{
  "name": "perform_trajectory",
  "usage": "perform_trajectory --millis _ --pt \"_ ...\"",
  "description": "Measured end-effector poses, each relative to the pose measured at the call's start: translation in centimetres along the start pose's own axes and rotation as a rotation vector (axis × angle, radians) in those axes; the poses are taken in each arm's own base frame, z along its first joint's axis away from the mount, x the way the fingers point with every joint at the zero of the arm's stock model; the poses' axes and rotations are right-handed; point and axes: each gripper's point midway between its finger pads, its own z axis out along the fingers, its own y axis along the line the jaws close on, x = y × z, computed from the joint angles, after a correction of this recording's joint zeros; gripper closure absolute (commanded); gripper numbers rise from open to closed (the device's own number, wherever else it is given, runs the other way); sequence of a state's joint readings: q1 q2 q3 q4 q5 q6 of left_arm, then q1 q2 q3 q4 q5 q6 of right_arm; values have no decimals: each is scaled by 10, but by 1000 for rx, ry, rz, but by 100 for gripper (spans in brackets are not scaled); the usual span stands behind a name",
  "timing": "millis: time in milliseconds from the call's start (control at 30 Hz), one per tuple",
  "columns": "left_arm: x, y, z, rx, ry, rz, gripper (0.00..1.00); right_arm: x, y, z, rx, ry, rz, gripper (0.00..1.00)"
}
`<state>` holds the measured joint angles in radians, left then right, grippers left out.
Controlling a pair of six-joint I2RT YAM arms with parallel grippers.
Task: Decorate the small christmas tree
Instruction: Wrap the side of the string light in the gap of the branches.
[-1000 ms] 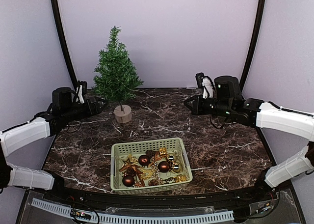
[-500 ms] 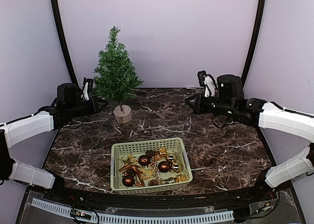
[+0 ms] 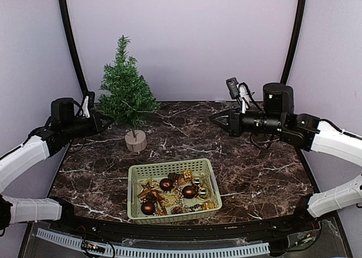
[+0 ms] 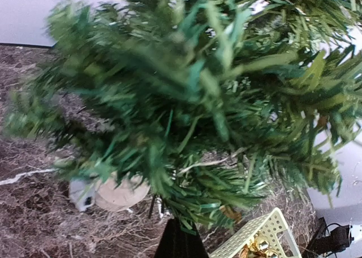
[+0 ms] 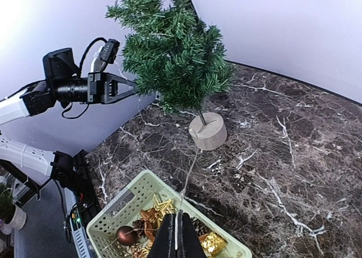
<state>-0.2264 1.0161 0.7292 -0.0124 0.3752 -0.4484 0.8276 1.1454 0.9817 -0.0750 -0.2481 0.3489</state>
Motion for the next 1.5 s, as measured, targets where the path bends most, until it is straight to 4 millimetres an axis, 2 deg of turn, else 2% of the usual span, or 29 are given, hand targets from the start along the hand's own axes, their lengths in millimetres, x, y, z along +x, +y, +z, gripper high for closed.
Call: perform_trajectory --millis 133,300,433,633,833,900,933,1000,1067,1167,1267,1300,1400,1500 --pt "1 29 -5 -50 -10 -46 100 3 7 2 -28 11 -2 100" --pt "-2 48 5 -63 -12 -67 100 -5 6 11 -21 -30 20 100" --pt "0 63 20 -77 9 -76 100 -5 -12 24 56 -55 76 100" --pt "-11 78 43 -82 8 -46 99 14 -48 47 199 -35 161 100" --pt "-27 88 63 -89 -17 -8 80 31 -72 64 289 -7 202 100" --pt "-32 92 66 -102 -26 1 63 34 -74 69 298 1 210 100" --pt "-36 93 67 -109 -33 6 51 34 -75 71 298 2 213 100" --pt "-42 94 64 -129 -52 18 37 33 -75 73 297 2 214 100" --pt "-46 95 58 -161 -69 28 31 32 -75 73 295 -2 213 100" --pt "-57 83 37 -206 -117 42 28 30 -74 73 292 -7 212 100" --pt "-58 45 17 -190 -165 79 28 30 -74 73 293 -6 212 100" --pt "-54 26 14 -164 -169 91 28 30 -74 73 293 -6 212 100" --pt "-35 -13 12 -94 -154 96 27 30 -74 73 293 -6 212 100" --pt "-11 -20 18 -75 -106 56 25 30 -74 73 293 -6 211 100"
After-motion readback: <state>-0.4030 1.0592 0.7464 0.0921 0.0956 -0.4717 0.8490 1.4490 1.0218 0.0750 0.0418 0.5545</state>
